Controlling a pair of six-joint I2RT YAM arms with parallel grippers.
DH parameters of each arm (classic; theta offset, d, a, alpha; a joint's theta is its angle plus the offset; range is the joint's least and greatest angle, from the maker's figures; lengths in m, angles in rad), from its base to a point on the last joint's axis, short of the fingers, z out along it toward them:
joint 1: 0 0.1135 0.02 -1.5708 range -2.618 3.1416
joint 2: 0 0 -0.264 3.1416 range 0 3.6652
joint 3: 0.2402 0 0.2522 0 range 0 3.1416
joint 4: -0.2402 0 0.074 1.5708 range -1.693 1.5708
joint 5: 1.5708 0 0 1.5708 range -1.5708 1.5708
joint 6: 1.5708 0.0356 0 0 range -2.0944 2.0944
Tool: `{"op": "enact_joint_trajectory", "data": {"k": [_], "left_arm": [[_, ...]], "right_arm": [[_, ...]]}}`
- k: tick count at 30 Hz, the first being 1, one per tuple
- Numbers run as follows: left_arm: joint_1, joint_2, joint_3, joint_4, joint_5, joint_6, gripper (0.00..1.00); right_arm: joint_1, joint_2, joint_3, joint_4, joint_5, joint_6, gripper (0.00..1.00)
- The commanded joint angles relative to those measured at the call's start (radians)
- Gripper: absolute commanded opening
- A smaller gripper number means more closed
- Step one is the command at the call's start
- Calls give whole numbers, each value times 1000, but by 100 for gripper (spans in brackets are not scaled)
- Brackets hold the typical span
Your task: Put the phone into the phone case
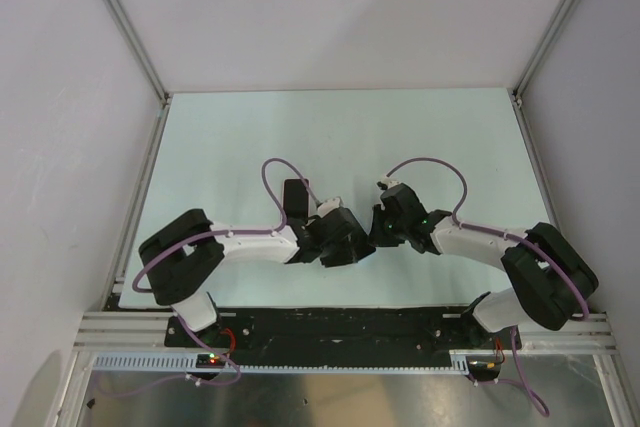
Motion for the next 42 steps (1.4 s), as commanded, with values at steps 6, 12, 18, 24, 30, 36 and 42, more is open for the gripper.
{"op": "enact_joint_trajectory", "data": {"k": [6,12,18,24,30,36,42], "left_arm": [[1,97,6,-130,-92,15,35],[3,89,4,-214,-192,1,32],[1,99,22,-268,-237,4,31],[3,104,19,-276,-249,1,29],[28,120,18,-274,-235,16,23],[54,113,19,-275,-235,43,21],[78,133,16,-275,-236,65,19]], "right_arm": [[-4,4,-35,-72,8,-29,12],[-6,4,-39,-71,4,-31,12],[-6,8,-39,-68,-3,-34,12],[-7,8,-41,-66,-3,-35,12],[-9,7,-44,-68,-3,-36,11],[-9,6,-45,-67,-3,-37,12],[-10,10,-46,-67,-5,-39,11]]}}
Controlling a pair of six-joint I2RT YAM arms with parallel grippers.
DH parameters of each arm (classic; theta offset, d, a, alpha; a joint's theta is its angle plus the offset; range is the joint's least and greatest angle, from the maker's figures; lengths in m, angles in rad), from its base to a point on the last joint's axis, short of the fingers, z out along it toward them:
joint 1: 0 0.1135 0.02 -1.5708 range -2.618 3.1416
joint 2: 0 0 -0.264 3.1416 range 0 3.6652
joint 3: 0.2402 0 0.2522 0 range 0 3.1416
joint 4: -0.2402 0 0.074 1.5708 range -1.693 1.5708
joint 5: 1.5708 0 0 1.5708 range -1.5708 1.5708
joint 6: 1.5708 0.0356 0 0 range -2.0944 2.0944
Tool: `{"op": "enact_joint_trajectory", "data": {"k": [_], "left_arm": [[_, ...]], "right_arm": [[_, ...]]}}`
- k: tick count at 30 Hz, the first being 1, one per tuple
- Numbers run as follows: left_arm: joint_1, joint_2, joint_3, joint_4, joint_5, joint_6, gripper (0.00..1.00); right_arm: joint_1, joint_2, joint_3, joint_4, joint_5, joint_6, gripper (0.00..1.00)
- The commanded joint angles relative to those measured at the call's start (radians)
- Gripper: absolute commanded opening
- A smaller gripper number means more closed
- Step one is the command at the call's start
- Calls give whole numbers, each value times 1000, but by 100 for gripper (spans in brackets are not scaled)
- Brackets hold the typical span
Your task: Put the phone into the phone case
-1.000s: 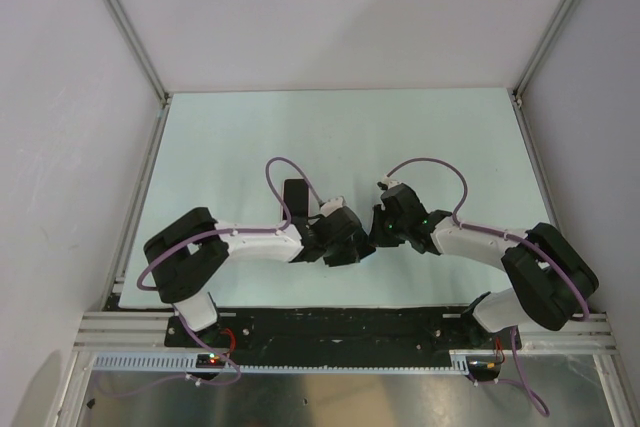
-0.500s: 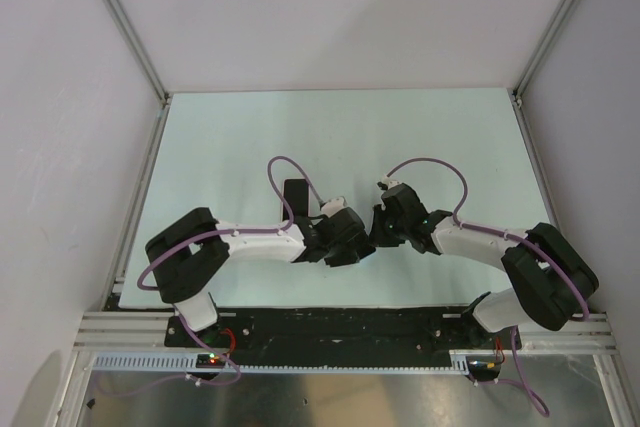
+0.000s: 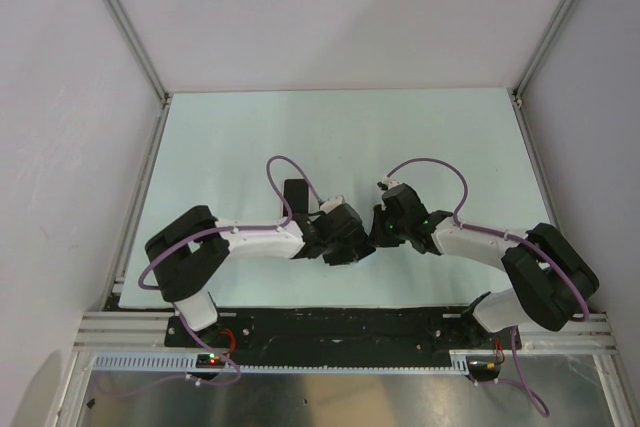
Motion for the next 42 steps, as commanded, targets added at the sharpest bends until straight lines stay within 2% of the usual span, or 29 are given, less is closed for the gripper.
{"op": "enact_joint_trajectory", "data": {"k": [1,19,34,42], "left_arm": [[77,90,-52,-198,-238,90,19],[99,149,-14,-265,-340,140,12],[133,213,35,-272,-345,192,10],[186,236,48,-281,-360,218,10]], "right_arm": [[-2,14,-36,-79,12,-24,11],[-5,24,-36,-78,9,-28,11],[-13,34,-36,-75,5,-31,11],[-21,34,-36,-71,-1,-34,11]]}}
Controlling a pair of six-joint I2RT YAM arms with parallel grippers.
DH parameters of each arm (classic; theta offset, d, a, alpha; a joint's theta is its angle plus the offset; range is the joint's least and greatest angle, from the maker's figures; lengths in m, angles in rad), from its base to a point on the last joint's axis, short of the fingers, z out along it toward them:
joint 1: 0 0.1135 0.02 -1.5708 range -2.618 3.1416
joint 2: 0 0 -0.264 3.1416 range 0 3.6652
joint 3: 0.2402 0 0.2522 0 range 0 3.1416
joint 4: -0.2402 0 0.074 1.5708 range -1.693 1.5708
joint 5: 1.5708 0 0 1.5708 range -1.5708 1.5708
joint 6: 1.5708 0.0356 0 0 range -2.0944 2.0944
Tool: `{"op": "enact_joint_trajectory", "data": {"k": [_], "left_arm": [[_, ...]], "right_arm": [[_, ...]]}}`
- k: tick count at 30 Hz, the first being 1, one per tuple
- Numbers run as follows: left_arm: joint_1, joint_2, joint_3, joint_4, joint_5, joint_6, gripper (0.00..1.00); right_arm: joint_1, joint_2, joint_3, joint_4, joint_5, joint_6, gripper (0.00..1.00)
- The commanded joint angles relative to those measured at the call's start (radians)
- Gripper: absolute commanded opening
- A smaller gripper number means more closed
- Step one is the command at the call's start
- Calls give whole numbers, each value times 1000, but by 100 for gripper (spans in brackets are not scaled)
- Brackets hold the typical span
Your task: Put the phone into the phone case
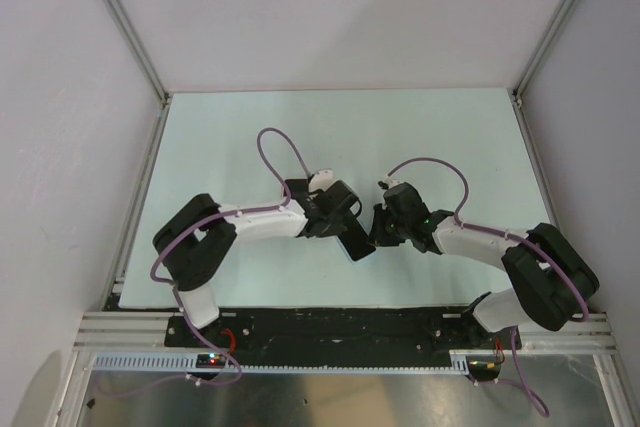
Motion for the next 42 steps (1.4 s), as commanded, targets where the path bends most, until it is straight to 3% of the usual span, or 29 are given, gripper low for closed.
{"op": "enact_joint_trajectory", "data": {"k": [1,19,26,35,42], "left_arm": [[71,149,-73,-178,-109,81,10],[128,145,47,-186,-133,185,11],[127,59,142,-185,-134,275,13],[125,-9,155,-179,-52,295,17],[116,-81,115,-160,-26,285,19]], "right_arm": [[-6,33,-35,-80,24,-31,11],[-12,9,-34,-73,32,-26,12],[-23,-26,3,-59,40,-22,20],[-25,142,189,-61,54,-102,39],[-17,258,273,-60,39,-135,39]]}}
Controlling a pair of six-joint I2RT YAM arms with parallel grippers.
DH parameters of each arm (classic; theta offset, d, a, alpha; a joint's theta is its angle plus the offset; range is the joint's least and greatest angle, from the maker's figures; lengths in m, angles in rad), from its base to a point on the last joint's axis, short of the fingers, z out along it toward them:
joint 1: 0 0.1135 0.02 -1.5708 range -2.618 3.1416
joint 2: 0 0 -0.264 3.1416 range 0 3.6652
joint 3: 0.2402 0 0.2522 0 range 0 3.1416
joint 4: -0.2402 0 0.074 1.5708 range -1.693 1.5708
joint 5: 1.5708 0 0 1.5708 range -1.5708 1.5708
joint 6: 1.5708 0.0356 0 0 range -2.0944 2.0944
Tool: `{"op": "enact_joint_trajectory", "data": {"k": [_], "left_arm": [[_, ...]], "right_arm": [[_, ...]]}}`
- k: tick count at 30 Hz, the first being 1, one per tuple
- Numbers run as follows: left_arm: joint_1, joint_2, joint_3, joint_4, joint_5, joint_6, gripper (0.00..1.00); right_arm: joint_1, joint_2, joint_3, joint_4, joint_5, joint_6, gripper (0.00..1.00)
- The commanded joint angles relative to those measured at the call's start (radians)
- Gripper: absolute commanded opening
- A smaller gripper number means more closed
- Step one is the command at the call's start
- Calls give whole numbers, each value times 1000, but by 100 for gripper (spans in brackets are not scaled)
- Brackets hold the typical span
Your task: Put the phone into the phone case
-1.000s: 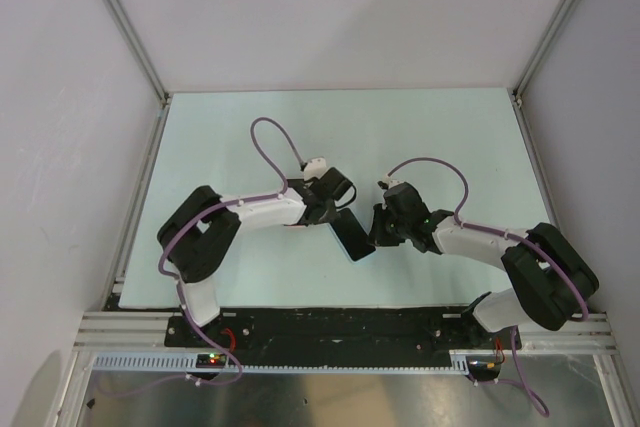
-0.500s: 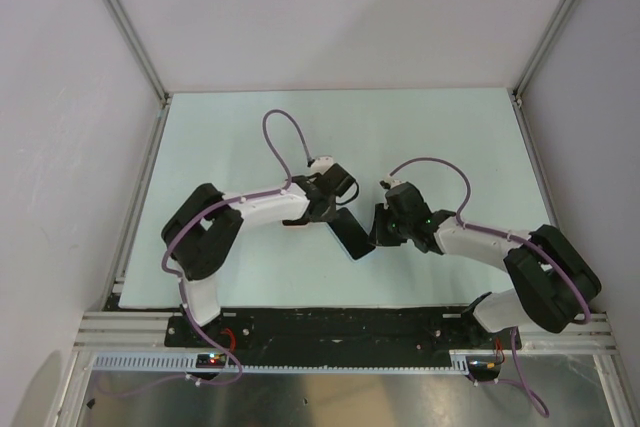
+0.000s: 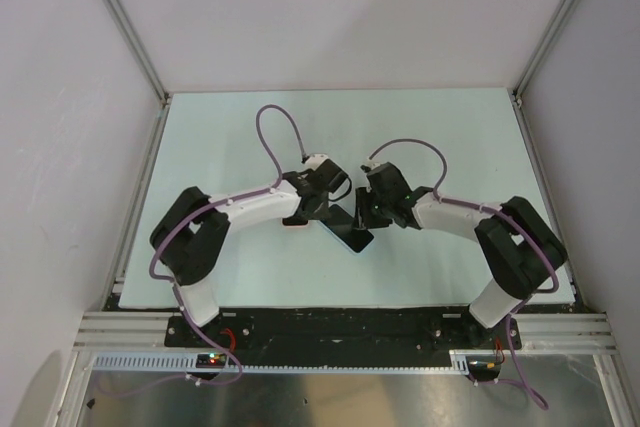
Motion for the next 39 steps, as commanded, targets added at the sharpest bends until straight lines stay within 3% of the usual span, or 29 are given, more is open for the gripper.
{"op": "enact_joint_trajectory", "data": {"k": [1,7,9,16,20,34,39], "left_arm": [[-2,-83,-16,3,7,13,19],[-1,-118,-20,6,14,12,19],[1,-141,-21,5,18,11,19],[36,-293,-54,4,39,8,26],[67,-385,-97,5,64,8,29],[150,-573,-213,-1,117,27,34],[156,-581,-227,-1,123,23,35]], "right_arm": [[3,81,54,9,53,-56,39],[50,102,86,-68,187,-85,39],[61,69,80,-64,193,-99,43],[72,-78,70,4,104,-217,80],[68,-75,71,44,17,-299,97],[121,76,71,104,-26,-425,99],[170,125,86,69,75,-438,100]]}}
